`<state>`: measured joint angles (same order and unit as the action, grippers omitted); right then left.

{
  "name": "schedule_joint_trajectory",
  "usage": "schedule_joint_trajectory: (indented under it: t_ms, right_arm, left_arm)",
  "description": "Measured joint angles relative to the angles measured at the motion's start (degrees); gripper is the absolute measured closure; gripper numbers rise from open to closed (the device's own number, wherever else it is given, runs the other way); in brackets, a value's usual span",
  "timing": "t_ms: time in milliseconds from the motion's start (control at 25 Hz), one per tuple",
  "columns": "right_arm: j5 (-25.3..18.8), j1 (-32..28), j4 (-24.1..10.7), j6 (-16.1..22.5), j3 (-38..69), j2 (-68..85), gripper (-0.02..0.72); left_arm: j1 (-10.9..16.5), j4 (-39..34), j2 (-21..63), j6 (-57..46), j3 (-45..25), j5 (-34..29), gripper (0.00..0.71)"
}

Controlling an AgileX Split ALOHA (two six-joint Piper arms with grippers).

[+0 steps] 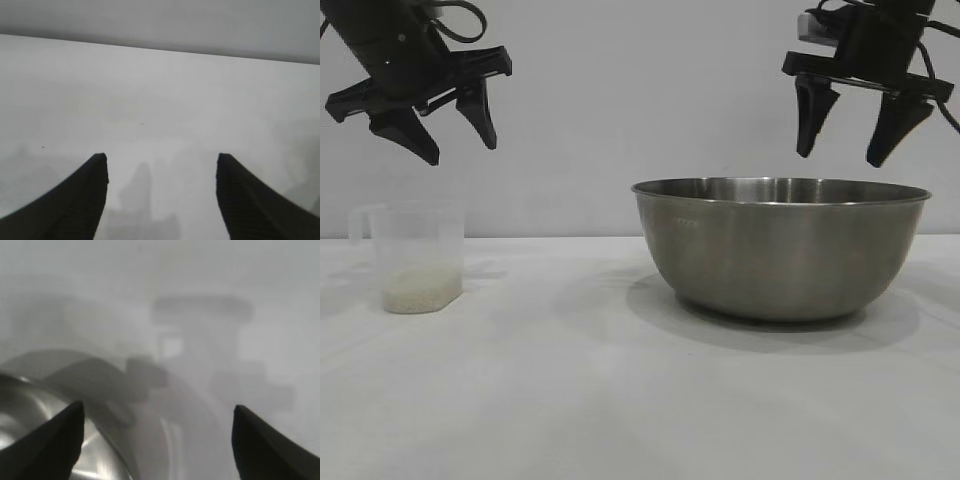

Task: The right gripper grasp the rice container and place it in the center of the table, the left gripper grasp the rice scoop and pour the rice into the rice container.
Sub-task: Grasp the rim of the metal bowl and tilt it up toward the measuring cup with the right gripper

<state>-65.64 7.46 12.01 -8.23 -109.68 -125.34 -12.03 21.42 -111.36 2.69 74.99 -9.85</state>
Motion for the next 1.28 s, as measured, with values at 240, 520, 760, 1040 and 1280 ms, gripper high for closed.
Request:
schedule_joint_trajectory:
  t_ms: [240, 520, 760, 1040, 1280]
  right_arm:
    - [-4.66, 0.00, -0.13, 0.03, 0.00, 0.26, 0.141]
    - [-4.88, 0.00, 1.76, 0.25, 0.00, 1.19, 0.141]
    - [-5.01, 0.00, 2.00, 0.25, 0.00, 5.79, 0.239]
    - [-5.03, 0.00, 2.42, 0.06, 7.86, 8.77, 0.241]
    - [-5.03, 0.00, 2.47, -0.09, 14.04, 8.77, 0.241]
  left_arm:
    - [0.00, 0.00, 0.00, 0.00, 0.00, 0.00, 0.252]
    - [0.00, 0.00, 0.00, 0.00, 0.00, 0.00, 0.252]
    - [0.00, 0.00, 0.00, 0.00, 0.00, 0.00, 0.252]
    - [0.00, 0.00, 0.00, 0.00, 0.00, 0.00, 0.252]
    - [0.00, 0.00, 0.00, 0.00, 0.00, 0.00, 0.252]
